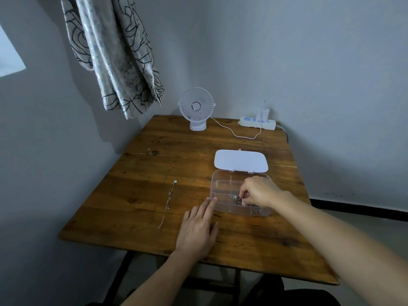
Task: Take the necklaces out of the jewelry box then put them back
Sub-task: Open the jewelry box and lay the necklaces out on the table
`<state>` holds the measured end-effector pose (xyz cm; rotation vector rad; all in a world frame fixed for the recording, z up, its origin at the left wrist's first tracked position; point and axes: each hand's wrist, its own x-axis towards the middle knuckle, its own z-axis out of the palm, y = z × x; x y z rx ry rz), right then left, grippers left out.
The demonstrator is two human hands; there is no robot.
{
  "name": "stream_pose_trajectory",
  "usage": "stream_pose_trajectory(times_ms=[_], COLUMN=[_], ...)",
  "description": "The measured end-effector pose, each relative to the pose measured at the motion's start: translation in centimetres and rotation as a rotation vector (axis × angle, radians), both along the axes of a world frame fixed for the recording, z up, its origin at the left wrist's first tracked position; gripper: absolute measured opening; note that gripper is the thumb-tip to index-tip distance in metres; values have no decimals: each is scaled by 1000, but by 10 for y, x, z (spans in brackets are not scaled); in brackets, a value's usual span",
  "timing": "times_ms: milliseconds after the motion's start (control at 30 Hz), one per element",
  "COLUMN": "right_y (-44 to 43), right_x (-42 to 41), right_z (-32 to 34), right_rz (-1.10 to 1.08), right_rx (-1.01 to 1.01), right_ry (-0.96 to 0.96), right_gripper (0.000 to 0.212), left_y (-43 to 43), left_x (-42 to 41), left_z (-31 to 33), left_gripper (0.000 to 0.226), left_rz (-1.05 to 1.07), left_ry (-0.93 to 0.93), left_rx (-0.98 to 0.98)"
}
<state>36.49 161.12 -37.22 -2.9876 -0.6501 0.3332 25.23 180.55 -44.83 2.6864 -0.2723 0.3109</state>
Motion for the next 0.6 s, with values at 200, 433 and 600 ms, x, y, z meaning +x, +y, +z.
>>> stream_pose_trajectory(times_ms=[200,433,600], right_y=[9,17,17], right_x=[2,2,4], right_z=[2,-1,-1], right_rz=[-51,-87,-100], right_rx=[-28,-247,-243], right_ry=[52,-88,-77], right_gripper=[11,13,9], left_y=[1,2,3], left_x=[1,2,2], left_z=[-1,-2,-3], left_gripper=[63,63,64], left_rz=[6,-4,-10], left_ry=[11,21,7], left_rx=[1,-19,-21])
